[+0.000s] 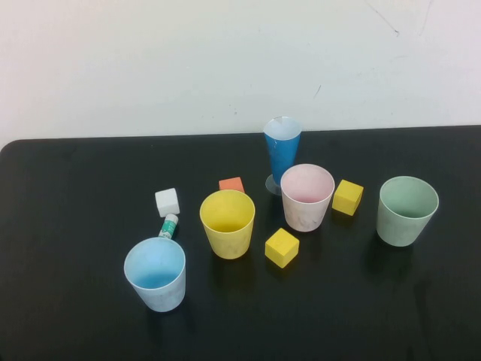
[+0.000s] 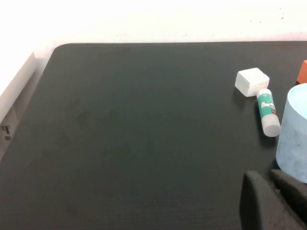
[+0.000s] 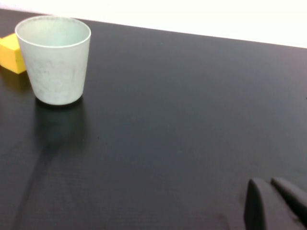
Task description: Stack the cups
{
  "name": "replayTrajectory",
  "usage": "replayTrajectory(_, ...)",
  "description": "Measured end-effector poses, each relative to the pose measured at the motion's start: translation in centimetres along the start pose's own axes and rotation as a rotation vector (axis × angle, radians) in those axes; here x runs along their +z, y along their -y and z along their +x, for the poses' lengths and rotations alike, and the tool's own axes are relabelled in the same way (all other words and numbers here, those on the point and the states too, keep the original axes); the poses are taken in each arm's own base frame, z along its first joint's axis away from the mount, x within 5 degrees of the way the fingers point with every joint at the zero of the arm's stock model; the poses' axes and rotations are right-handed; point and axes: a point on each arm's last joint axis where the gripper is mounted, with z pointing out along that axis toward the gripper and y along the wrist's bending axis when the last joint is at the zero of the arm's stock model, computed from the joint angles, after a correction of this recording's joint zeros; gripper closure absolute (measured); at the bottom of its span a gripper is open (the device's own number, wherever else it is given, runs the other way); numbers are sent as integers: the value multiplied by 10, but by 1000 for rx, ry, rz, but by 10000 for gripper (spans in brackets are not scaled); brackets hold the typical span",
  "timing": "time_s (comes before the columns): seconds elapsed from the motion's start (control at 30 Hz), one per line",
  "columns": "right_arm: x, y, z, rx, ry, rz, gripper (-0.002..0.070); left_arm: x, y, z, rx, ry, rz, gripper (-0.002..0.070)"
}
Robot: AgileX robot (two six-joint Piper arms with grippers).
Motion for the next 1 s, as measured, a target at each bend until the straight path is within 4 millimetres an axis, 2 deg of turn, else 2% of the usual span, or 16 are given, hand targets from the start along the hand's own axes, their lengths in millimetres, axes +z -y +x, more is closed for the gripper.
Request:
replayTrajectory(0.5,1,1,-4,-14,60,13,679,0,0,-1,0,13,0,676)
replayTrajectory(0.6,0,2,-13,-26,158,28,679,0,0,-8,0,88,3,676)
replayTrajectory(0.7,-4,4,-27,-38,322,49,679,-3,1,-22,0,248,9,676)
replayTrajectory(0.83,-14,5,-48,-43,583,77,679,-9,1,-39,0,446,16,676)
replayTrajectory(1.0,-26,7,-63,21,792,84,679,-16,2,-52,0,605,22,676)
